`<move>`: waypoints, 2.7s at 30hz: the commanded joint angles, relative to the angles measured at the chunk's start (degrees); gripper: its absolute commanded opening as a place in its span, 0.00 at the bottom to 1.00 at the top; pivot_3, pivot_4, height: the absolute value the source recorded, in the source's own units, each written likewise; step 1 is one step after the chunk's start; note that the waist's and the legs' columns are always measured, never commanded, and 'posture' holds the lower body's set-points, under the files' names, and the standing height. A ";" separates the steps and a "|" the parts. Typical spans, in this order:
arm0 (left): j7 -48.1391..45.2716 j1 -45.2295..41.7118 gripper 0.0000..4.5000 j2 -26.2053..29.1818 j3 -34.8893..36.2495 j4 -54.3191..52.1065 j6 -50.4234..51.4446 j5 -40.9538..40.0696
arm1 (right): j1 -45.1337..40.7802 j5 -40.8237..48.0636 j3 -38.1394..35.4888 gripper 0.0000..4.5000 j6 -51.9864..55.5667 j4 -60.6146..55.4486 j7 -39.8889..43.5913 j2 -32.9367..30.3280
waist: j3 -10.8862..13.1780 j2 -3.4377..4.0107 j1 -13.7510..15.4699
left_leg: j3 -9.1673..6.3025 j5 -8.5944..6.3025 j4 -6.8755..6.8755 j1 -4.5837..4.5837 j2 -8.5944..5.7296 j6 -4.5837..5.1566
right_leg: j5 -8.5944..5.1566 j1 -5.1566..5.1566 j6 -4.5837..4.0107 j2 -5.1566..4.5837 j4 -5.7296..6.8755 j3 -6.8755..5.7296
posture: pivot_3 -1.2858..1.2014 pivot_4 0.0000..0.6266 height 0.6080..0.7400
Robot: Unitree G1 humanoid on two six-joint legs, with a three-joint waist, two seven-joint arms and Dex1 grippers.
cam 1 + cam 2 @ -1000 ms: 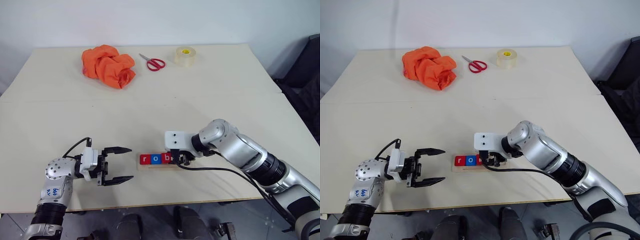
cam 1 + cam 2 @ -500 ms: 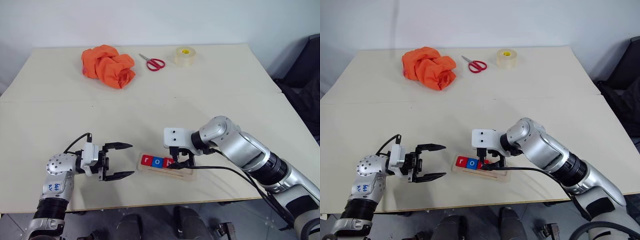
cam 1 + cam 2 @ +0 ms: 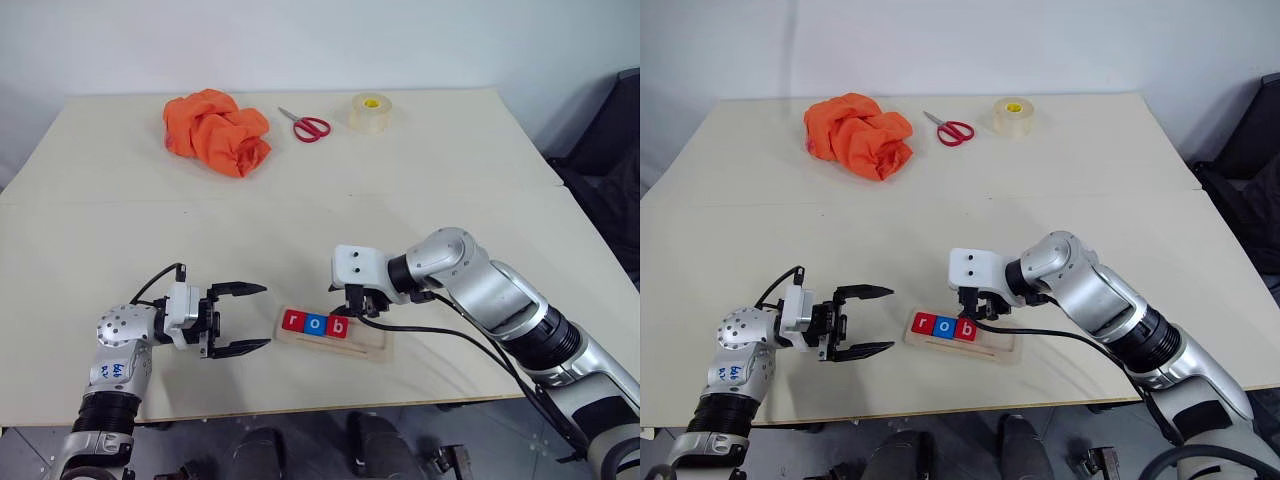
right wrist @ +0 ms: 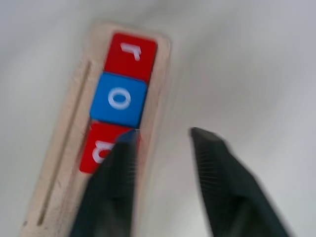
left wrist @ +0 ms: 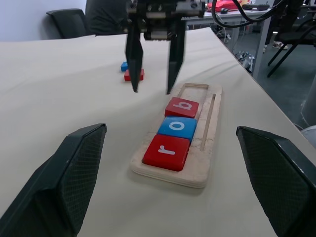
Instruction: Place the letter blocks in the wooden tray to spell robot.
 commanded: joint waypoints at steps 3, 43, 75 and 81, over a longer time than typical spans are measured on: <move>0.88 2.18 1.00 0.17 0.68 -3.22 -0.04 -0.49 | 1.22 -1.59 -0.12 0.01 -4.96 2.30 0.14 -0.01 | 0.00 0.00 -0.01 | 0.00 0.00 0.00 0.00 0.00 0.00 | 0.00 0.00 0.00 0.01 0.00 0.00 | 0.52 0.24 1.00; -0.32 -0.52 1.00 0.72 0.86 0.90 -0.91 0.07 | 10.85 4.11 -3.63 0.01 -2.07 -14.51 6.28 -5.66 | 0.00 -0.01 0.12 | -0.02 0.00 -0.01 0.00 0.00 0.00 | 0.00 0.04 0.00 0.00 -0.05 -0.01 | 0.52 0.24 1.00; 0.57 0.75 1.00 1.02 1.72 -0.44 -0.39 0.27 | 12.62 -5.06 2.56 0.01 -5.78 -6.92 2.10 -10.15 | -0.09 -0.14 0.18 | -0.06 0.01 0.14 0.21 -0.03 0.00 | 0.03 0.28 -0.03 -0.06 0.00 0.00 | 0.52 0.24 1.00; 0.03 -0.88 1.00 0.84 1.49 1.17 -0.83 0.51 | 12.97 -7.17 2.52 0.01 -7.23 -5.39 1.10 -10.75 | -0.09 -0.15 0.18 | -0.06 0.01 0.14 0.21 -0.03 0.00 | 0.03 0.28 -0.03 -0.06 0.00 0.00 | 0.52 0.24 1.00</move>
